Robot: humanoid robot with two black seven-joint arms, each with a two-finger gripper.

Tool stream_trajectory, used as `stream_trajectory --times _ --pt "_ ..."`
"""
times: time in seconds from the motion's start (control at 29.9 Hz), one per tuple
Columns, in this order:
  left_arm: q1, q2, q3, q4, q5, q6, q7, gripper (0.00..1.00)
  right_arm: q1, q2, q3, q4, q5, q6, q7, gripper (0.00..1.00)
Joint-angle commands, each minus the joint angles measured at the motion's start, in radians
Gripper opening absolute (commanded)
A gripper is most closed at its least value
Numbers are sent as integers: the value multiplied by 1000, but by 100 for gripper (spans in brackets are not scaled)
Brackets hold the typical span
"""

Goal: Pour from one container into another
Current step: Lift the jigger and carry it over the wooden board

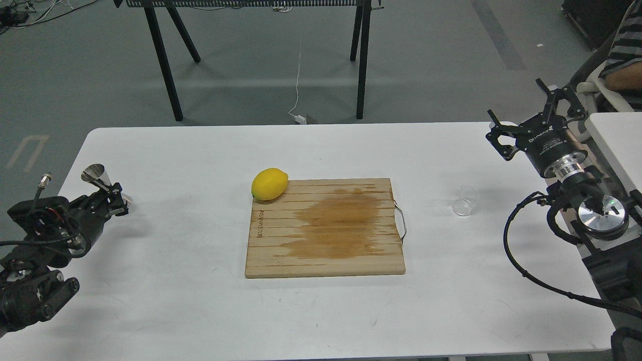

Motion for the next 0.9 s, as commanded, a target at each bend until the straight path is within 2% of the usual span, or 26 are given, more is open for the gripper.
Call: stream_trajectory --times 0.0,0.23,0.47,0.57,0.7,0.87 --pt "-53 70 -1 -129 0 25 -4 1 4 -2 5 -5 0 -1 1 99" --pt "-108 191 2 -476 33 21 5 1 4 -8 3 -8 -1 -3 -5 99" --pt "-154 196 -1 -743 300 -108 37 2 6 -46 3 -41 0 -3 -6 99" --pt "-178 128 1 -777 391 -182 63 2 7 -46 3 -39 0 -4 -6 99" --pt "-197 -11 7 -761 526 -255 65 2 9 -48 3 -39 0 -9 -6 99" --pt "-200 -159 17 -725 528 -325 63 2 21 -51 2 -39 -5 -17 -6 99"
